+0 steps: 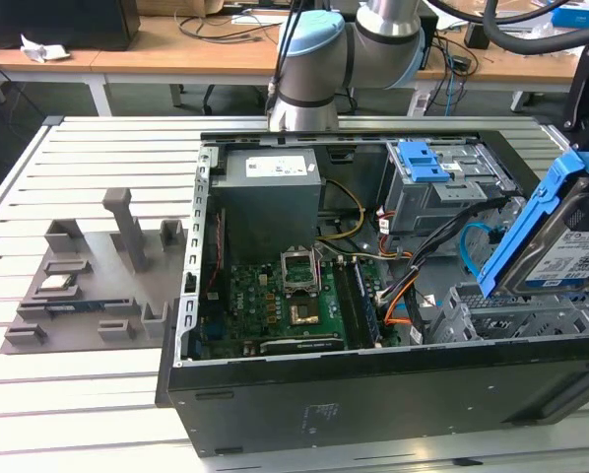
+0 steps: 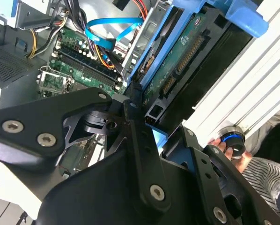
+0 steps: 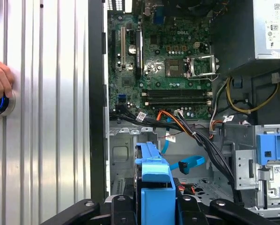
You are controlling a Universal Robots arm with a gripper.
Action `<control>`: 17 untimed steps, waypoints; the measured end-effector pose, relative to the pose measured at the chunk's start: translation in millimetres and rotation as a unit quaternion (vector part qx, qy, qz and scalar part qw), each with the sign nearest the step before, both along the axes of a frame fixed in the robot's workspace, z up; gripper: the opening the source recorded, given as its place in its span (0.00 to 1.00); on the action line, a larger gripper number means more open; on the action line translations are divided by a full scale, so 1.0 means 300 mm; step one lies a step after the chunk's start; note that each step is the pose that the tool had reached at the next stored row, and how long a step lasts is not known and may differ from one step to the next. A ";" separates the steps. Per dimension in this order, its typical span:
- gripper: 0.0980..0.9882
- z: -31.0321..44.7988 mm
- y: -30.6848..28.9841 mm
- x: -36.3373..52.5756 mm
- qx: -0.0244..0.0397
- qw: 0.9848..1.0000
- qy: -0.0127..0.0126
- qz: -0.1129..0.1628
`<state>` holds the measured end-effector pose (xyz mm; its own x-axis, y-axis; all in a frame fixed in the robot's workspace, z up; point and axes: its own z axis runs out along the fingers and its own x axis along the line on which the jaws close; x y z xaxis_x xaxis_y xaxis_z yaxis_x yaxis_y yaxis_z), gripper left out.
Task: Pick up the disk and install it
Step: 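Pick up the disk, then insert the disk into the insertion slot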
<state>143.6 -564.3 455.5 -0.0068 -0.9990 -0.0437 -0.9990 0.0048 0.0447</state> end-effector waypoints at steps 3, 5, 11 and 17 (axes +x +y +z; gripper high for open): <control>0.30 0.000 0.000 0.000 0.000 1.000 0.000 0.000; 0.30 0.000 0.000 0.000 0.000 1.000 0.000 0.000; 0.30 -0.001 0.000 0.000 0.000 1.000 0.000 0.000; 0.30 -0.009 0.000 -0.007 0.000 1.000 0.000 0.001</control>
